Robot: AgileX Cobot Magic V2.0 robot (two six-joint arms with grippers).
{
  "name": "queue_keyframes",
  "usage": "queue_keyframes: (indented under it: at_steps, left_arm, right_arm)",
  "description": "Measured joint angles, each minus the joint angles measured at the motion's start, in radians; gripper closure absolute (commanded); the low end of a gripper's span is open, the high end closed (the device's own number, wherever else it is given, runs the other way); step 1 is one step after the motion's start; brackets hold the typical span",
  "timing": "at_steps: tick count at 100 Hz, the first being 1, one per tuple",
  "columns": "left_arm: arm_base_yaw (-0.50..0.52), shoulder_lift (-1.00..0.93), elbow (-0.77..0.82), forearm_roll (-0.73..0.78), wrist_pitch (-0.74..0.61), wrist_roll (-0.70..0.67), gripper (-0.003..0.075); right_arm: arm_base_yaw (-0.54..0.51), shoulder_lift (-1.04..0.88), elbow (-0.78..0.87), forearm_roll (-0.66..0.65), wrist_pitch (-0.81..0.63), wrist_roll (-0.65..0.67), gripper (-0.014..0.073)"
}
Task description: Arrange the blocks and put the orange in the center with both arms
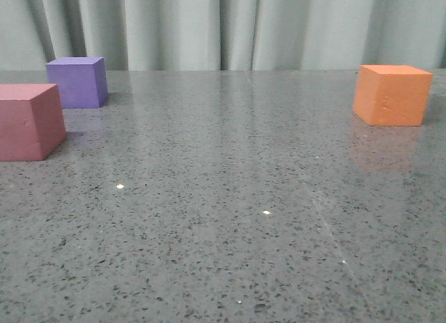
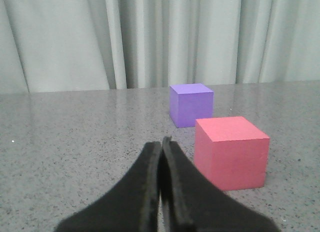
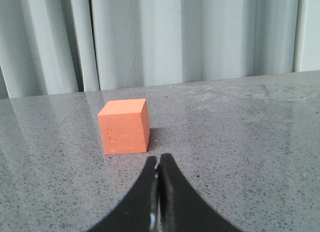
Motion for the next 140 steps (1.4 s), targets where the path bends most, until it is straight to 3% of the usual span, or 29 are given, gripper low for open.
queue_keyframes:
  at_steps: [30,59,70,115,127,132,140]
  left_arm:
    - [0.000,0.127,-0.218,-0.178,0.208,-0.007,0.0739]
    - [0.000,0.395,-0.544,-0.222,0.637,-0.007,0.0739]
    - [0.000,0.442,-0.637,-0.222,0.730,-0.007,0.0739]
    - [0.000,0.456,-0.691,-0.218,0.900,-0.007,0.0734]
    - [0.000,0.456,-0.691,-0.214,0.904,-0.007,0.0628]
    - [0.000,0.456,-0.691,-0.214,0.905,-0.007,0.0539]
    - [0.000,0.456,-0.691,-0.214,0.905,-0.007,0.0335]
  right_arm:
    - [0.000,0.030,-0.282,0.087,0.363,0.000,0.0661]
    - [0.000,0.297,-0.608,0.093,0.811,0.000,0.0661]
    - [0.000,0.378,-0.719,0.095,0.942,0.000,0.0661]
    - [0.000,0.418,-0.795,0.095,1.033,0.000,0.0641]
    - [0.000,0.418,-0.795,0.095,1.033,0.000,0.0491]
    - [0.000,0.418,-0.795,0.095,1.033,0.000,0.0389]
    - [0.000,0.418,-0.795,0.095,1.034,0.000,0.0195]
